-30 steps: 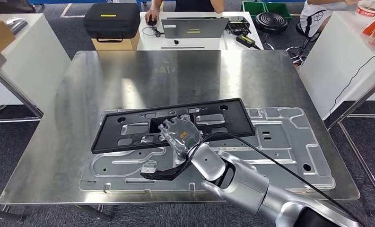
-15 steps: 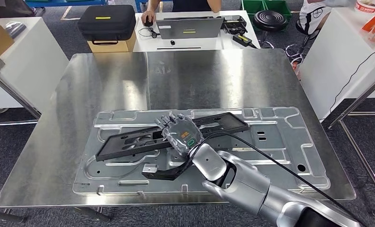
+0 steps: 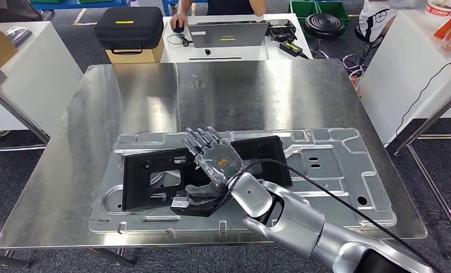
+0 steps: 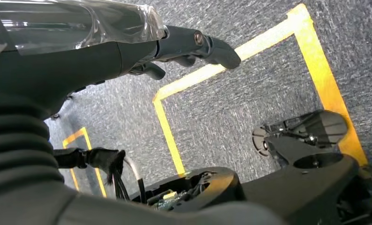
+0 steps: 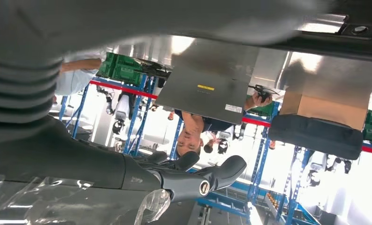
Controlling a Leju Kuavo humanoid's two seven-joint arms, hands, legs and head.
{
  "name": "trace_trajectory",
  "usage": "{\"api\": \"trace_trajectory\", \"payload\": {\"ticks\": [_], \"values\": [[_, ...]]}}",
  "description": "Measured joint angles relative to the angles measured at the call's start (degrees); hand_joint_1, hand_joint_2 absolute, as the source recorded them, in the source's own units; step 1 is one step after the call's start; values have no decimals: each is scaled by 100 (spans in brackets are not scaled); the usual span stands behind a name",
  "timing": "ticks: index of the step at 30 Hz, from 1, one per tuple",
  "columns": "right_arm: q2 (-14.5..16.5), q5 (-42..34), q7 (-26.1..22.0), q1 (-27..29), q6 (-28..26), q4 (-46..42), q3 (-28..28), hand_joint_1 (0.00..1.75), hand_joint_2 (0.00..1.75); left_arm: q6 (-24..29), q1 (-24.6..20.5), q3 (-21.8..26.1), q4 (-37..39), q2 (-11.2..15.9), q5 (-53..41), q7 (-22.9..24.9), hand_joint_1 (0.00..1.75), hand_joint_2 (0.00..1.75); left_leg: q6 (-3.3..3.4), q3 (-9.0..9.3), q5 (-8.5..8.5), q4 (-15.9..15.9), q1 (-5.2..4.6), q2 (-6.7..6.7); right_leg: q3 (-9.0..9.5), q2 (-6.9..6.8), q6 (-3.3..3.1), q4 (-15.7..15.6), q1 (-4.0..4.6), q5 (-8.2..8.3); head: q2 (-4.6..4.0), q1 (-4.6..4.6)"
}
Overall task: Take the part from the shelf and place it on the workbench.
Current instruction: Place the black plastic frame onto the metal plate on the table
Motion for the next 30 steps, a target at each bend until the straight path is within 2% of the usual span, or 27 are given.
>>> {"api": "trace_trajectory", "payload": {"ticks": [3,5,6,8,9,10,11,12,14,15,16,17,19,20,22,24,25,26,27,29,30], "values": [[3,0,1,-1,-1,-6,-3,0,0,-13,0,0,-1,-5,0,-4,0,0,88,13,68,-38,0,1,10,-1,66,-47,-23,55,0,-2],[1,1,1,-5,-1,-16,-7,0,0,-15,-5,0,-3,-19,-2,-27,0,0,128,80,191,-204,50,18,-24,-2,112,30,-12,-35,0,3],[-3,2,1,-8,-1,-19,-8,0,0,-16,-8,0,-4,-25,-4,-44,0,0,133,109,240,-279,85,28,-102,-4,138,227,-14,-179,0,8],[-16,3,2,-3,1,-20,-5,0,0,-16,-9,0,-4,-28,-6,-75,0,0,128,113,278,-313,123,44,-400,-7,209,969,-64,-567,0,19],[-27,3,3,7,3,-19,-4,0,0,-15,-7,0,-4,-30,-6,-81,0,0,114,103,284,-309,145,46,-545,-8,250,1330,-98,-704,0,22],[-38,4,4,16,5,-19,-3,0,0,-16,-4,0,-4,-34,-6,-83,0,0,92,92,289,-299,174,48,-617,-9,296,1526,-137,-747,0,24],[-48,4,6,21,8,-19,-2,0,0,-16,-2,0,-4,-38,-7,-83,0,0,57,76,291,-281,211,48,-568,-12,346,1472,-178,-676,0,24],[-55,5,8,21,11,-19,-2,0,0,-16,0,0,-4,-42,-7,-83,0,0,11,56,282,-246,256,46,-405,-16,402,1192,-222,-521,0,24],[-60,7,11,15,14,-20,-2,0,0,-16,-4,0,-4,-40,-8,-83,0,0,-119,-16,229,-117,321,37,28,-3,512,401,-292,-240,0,35],[-58,8,14,14,14,-24,-3,0,0,-16,-8,0,-4,-37,-9,-83,0,0,-183,-61,204,-47,330,33,147,18,503,160,-303,-180,0,43],[-58,9,17,13,15,-28,-4,0,0,-16,-11,0,-4,-35,-9,-83,0,0,-239,-102,194,0,330,27,176,41,464,66,-300,-174,0,49],[-57,10,21,12,16,-32,-5,0,0,-16,-12,0,-4,-33,-10,-82,0,0,-283,-132,204,15,327,22,137,64,391,100,-276,-181,0,52],[-58,12,25,12,17,-35,-5,0,0,-17,-5,0,-4,-39,-13,-81,0,0,-331,-170,210,30,357,26,62,60,258,134,-264,-140,0,46],[-57,13,26,9,17,-36,-5,0,0,-17,-2,0,-4,-39,-14,-81,0,0,-338,-217,126,123,364,39,30,54,203,140,-257,-113,0,44],[-55,13,26,6,17,-38,-6,0,0,-17,-7,0,-4,-40,-15,-81,0,0,-326,-444,-276,687,349,64,-43,37,107,134,-244,-51,0,36],[-55,13,26,6,17,-39,-5,0,0,-17,-14,0,-4,-40,-15,-75,0,0,-301,-749,-743,1527,302,71,-140,4,42,135,-194,19,0,28],[-55,13,26,7,17,-39,-5,0,0,-17,-15,0,-4,-40,-16,-70,0,0,-271,-816,-860,1783,274,70,-192,-9,24,135,-160,59,0,25],[-55,13,26,8,17,-39,-4,0,0,-17,-14,0,-4,-40,-18,-66,0,0,-223,-774,-878,1818,241,70,-245,-19,14,135,-121,102,0,23],[-55,11,26,8,17,-39,-4,0,0,-18,-16,0,-4,-40,-24,-64,0,0,-150,-601,-796,1592,197,70,-296,-20,12,135,-84,147,0,22],[-50,8,26,5,17,-44,-7,0,0,-20,-31,-1,-4,-35,-41,-63,0,0,38,-58,-553,731,82,71,-378,-25,17,130,-35,246,0,27],[-48,7,26,2,17,-49,-8,0,0,-20,-42,-1,-4,-34,-50,-62,0,0,101,135,-446,373,26,73,-400,-31,30,122,-23,294,-1,32]]}}
